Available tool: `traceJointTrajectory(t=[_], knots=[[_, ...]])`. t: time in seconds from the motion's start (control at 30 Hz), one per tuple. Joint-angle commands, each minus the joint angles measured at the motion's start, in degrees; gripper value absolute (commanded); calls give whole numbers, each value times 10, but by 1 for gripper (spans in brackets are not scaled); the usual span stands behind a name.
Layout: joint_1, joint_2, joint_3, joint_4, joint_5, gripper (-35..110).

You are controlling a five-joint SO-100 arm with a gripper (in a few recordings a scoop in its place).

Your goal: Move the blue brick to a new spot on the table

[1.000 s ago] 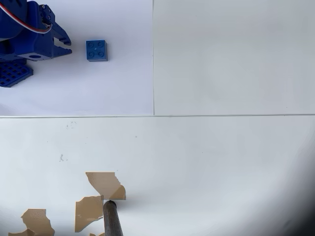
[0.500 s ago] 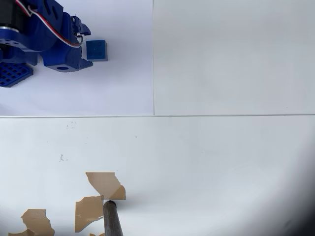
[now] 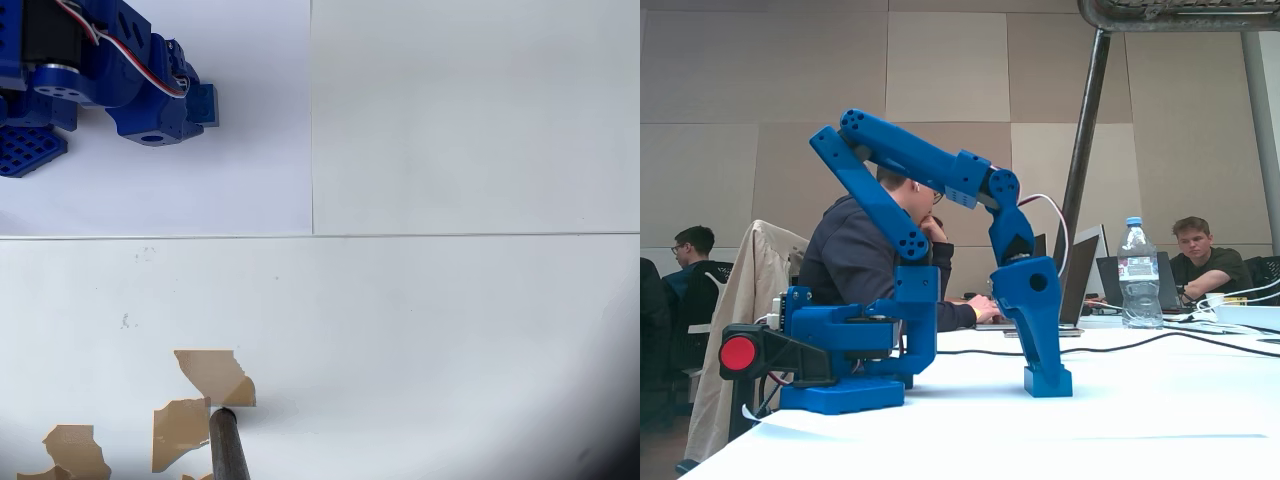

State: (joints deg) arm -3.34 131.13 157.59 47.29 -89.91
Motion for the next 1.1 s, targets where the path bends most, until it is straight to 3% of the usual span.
traceJointTrajectory(t=[0.0, 0.23, 0.47, 1.07], knots=[[-2, -18, -2, -24, 18, 17], [20, -68, -11, -47, 18, 6], [1, -55, -117, 75, 54, 1], [-62, -446, -705, 220, 168, 1]])
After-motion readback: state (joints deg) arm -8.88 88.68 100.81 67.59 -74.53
